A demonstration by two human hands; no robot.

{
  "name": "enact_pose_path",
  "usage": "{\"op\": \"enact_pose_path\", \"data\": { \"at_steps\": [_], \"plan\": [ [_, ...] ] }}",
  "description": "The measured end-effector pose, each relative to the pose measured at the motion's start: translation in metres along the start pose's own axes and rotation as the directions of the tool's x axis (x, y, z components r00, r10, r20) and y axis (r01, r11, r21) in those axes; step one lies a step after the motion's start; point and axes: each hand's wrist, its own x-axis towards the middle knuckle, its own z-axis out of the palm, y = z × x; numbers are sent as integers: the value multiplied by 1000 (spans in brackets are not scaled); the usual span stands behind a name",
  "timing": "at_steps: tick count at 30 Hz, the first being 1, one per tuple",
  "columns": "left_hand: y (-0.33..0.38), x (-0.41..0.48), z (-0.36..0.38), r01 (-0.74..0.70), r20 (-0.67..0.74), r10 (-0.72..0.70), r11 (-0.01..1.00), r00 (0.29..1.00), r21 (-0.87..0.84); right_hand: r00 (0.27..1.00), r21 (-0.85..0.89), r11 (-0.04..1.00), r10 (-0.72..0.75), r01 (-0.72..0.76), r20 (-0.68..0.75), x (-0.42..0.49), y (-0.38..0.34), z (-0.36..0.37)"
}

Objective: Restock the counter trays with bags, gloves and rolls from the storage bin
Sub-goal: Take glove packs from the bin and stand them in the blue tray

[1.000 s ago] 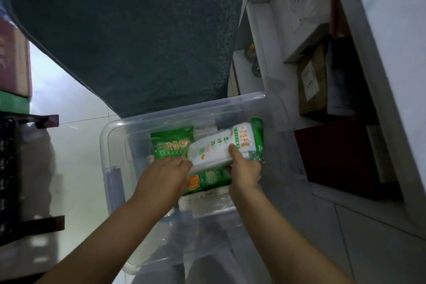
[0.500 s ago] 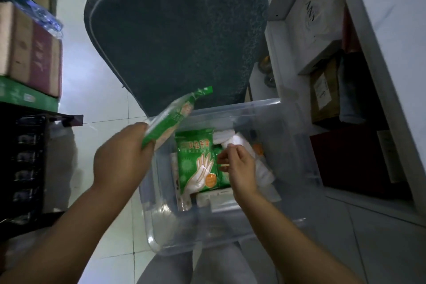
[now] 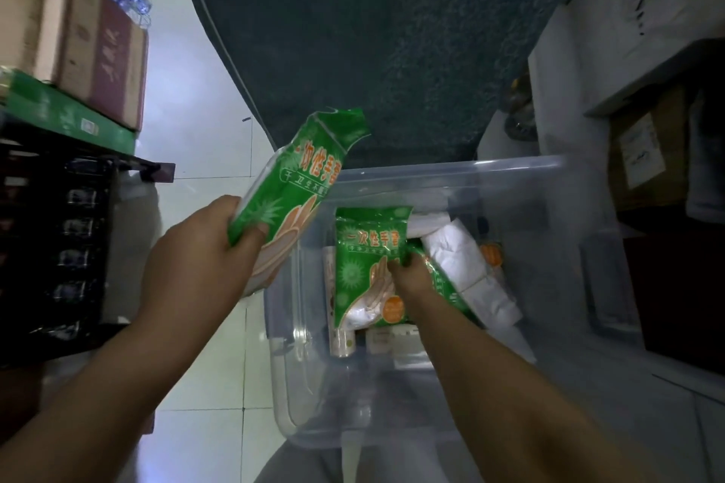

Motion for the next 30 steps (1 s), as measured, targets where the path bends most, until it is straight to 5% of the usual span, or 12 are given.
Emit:
{"op": "enact_pose_path", "data": {
  "at_steps": [5, 13, 19, 26, 30],
  "plan": [
    [1, 1, -7, -4, 34, 5, 1000, 999, -20, 1000, -81, 997, -8, 9, 15, -26, -2, -4],
    [13, -6, -36, 83, 155, -54, 979, 986, -188, 929, 190, 912, -341, 364, -143, -146, -50, -75],
    [58, -27, -79, 116, 278, 37, 851, 960, -512, 852, 318, 799, -419, 510, -314, -246, -89, -139],
    [141, -74, -109, 207, 450, 274, 611, 850, -764, 847, 576, 622, -365, 531, -386, -325, -115, -151],
    [180, -106, -118, 244, 534, 456, 552, 712, -797, 834, 619, 563, -309, 548, -458, -358, -102, -177]
  ]
}}
